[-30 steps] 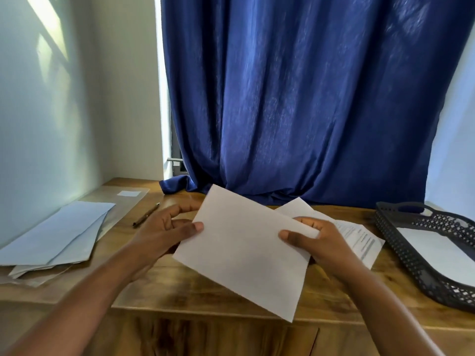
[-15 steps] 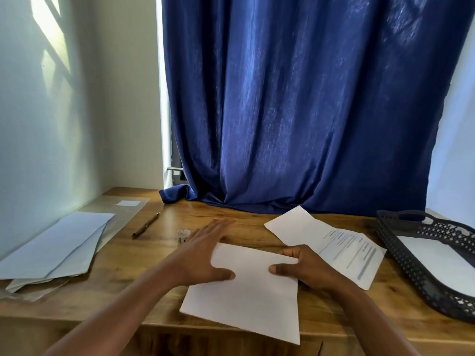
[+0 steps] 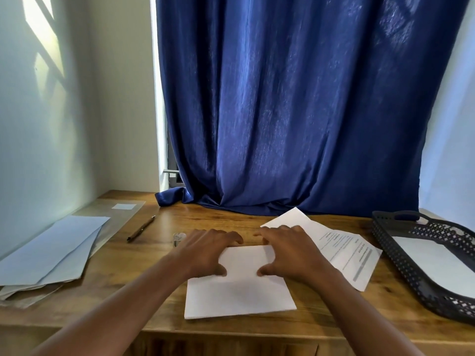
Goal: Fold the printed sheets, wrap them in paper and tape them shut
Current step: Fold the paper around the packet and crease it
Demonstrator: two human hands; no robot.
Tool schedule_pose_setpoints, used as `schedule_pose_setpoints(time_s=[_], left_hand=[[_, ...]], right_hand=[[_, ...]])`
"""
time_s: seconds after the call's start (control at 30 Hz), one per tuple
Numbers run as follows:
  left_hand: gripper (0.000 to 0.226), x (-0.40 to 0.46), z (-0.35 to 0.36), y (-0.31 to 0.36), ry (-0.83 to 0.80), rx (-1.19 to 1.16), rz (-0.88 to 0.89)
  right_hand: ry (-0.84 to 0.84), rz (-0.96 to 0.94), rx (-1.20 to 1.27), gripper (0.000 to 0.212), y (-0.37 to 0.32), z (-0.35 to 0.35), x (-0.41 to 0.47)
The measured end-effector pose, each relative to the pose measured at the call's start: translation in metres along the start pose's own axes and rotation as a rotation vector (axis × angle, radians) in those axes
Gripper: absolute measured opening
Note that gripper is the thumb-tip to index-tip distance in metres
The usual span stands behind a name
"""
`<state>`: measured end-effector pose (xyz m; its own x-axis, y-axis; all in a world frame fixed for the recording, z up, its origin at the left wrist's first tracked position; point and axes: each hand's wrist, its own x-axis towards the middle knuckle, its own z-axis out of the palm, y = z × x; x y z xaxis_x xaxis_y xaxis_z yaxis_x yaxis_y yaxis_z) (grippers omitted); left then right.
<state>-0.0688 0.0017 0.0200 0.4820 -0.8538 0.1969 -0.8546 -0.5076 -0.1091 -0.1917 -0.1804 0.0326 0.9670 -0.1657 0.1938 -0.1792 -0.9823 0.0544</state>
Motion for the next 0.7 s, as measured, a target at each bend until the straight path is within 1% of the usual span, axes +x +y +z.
schedule_pose_setpoints(time_s=[0.07, 0.1, 0.2, 0.27, 0.37, 0.43, 0.47, 0.53, 0.6, 0.63, 0.7], left_hand=[[0.068, -0.001, -0.001, 0.001, 0.073, 0.028, 0.006], [0.064, -0.002, -0.001, 0.002, 0.1, 0.035, 0.008], [0.053, -0.008, 0.004, 0.004, 0.142, 0.024, 0.019], [0.044, -0.014, 0.01, 0.004, 0.15, -0.001, 0.014], [0.036, -0.028, 0.023, 0.007, 0.183, -0.046, 0.039], [0.037, -0.039, 0.032, 0.01, 0.182, -0.086, 0.061], [0.04, -0.044, 0.037, 0.011, 0.156, -0.102, 0.056], [0.055, -0.054, 0.046, 0.014, 0.055, -0.121, 0.016], [0.074, -0.063, 0.053, 0.017, -0.097, -0.138, -0.026], [0.082, -0.066, 0.056, 0.018, -0.161, -0.151, -0.038], [0.088, -0.07, 0.06, 0.02, -0.221, -0.171, -0.045]], right_hand=[[0.04, -0.028, -0.077, 0.079, -0.005, 0.001, 0.003], [0.059, -0.045, -0.091, 0.071, -0.007, 0.002, 0.003], [0.111, -0.098, -0.063, 0.038, -0.007, 0.01, 0.0], [0.118, -0.116, -0.042, 0.03, -0.006, 0.016, -0.007], [0.113, -0.146, -0.001, 0.031, -0.007, 0.025, -0.025], [0.086, -0.151, 0.056, 0.034, -0.009, 0.029, -0.038], [0.056, -0.14, 0.087, 0.038, -0.012, 0.031, -0.046], [-0.04, -0.105, 0.122, 0.049, -0.016, 0.034, -0.058], [-0.161, -0.079, 0.131, 0.069, -0.02, 0.037, -0.067], [-0.203, -0.074, 0.138, 0.075, -0.021, 0.039, -0.07], [-0.245, -0.078, 0.168, 0.078, -0.02, 0.047, -0.074]])
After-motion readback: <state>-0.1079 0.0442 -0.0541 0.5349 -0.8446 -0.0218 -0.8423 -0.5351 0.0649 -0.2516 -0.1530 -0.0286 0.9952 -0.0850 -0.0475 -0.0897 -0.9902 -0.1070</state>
